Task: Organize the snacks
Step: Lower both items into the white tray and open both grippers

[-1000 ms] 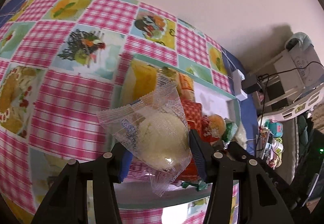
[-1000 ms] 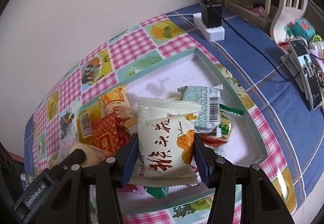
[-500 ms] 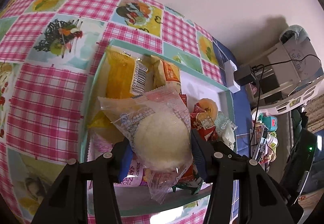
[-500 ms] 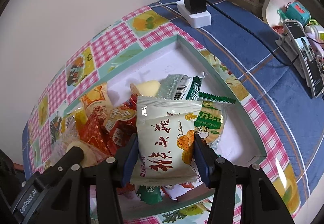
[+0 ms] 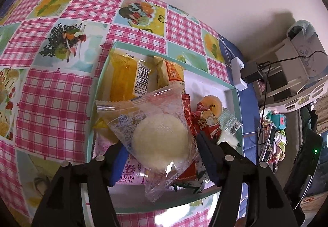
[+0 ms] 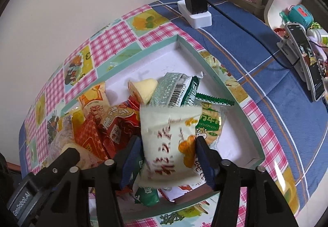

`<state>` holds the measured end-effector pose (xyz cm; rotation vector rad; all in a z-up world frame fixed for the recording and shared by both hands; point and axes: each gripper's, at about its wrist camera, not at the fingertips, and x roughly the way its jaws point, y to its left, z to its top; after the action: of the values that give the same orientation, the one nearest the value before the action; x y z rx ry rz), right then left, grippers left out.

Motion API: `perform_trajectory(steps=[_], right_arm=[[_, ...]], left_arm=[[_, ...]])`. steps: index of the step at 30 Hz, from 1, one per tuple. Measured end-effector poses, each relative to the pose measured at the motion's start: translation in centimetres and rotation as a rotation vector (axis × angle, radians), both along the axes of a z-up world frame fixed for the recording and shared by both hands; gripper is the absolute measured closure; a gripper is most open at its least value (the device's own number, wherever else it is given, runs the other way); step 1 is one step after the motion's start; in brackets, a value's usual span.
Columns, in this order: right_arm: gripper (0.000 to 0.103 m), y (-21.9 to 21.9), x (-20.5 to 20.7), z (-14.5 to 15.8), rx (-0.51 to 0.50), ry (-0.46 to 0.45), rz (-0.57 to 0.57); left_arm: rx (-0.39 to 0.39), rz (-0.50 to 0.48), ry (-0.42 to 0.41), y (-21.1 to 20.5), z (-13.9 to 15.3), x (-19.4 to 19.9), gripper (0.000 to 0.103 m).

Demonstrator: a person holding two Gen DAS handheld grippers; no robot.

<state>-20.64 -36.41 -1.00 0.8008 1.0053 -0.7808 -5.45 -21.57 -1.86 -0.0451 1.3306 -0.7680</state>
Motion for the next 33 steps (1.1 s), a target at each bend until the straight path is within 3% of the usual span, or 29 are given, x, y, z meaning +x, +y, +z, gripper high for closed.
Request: perform_trajectory(steps=[7,13,15,22,24,33], right_arm=[[0.035,0.3,0.1,0.8,-0.017,-0.008,0.015],[0.035,0.8,0.5,1.4,-0.034,-0.011,0.043],[0.035,1.0,0.6,1.6,-0.042,-0.008,0.051],[0.034,2.0,1.5,2.2,-0.069,0.000,0.098],[0.033,2.3,1.7,2.4,-0.079,0.004,0.109],[0.018,3.5,2.7,2.7,-0.126,0.024,0.150]], left_arm=[[0.017,0.020,0.012,0.9,1.0,0.2,0.032],[0.045,0.031,-0.027,1.8,2.5,0.3,0.030],[0.077,0.044,-0.076,2.2,3.2,0.4,0.017],[0.197,0.111,-0.269,4.0,5.0,1.2,0.014],[0.249,0.130,-0.322,4.4,5.1,1.5,0.000],[0.424,0.172,-0.454,5.5,5.4,2.3,0.000]])
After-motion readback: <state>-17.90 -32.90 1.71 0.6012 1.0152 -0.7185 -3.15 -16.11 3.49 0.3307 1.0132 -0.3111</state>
